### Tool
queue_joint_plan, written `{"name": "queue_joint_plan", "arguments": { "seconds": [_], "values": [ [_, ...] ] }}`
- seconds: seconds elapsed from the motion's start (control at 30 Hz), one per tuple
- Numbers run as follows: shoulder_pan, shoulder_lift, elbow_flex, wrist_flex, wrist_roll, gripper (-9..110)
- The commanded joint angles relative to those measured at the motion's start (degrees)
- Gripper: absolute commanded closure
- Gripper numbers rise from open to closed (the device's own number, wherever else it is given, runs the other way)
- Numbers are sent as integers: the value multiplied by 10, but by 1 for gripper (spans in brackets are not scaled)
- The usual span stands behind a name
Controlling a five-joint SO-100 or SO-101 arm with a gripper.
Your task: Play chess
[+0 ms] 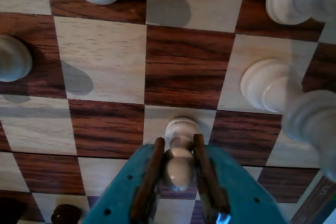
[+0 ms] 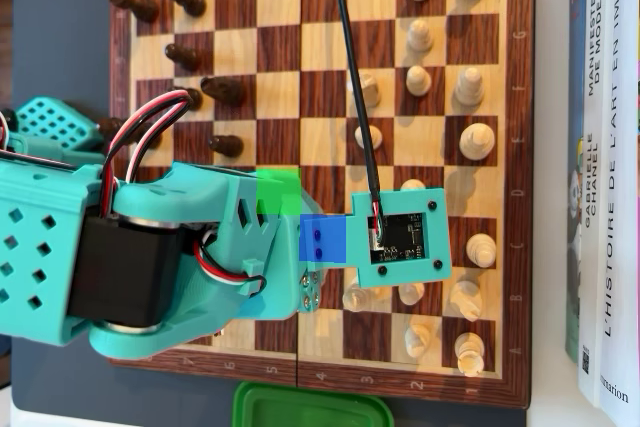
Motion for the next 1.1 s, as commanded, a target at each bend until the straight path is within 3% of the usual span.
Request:
{"name": "queue_joint_plan", "arguments": {
  "seconds": [0.0, 0.43, 1.07],
  "values": [
    [8, 4, -25, -6, -4, 99],
    [-1, 80, -6, 17, 0, 99],
    [-59, 199, 151, 25, 57, 99]
  ]
}}
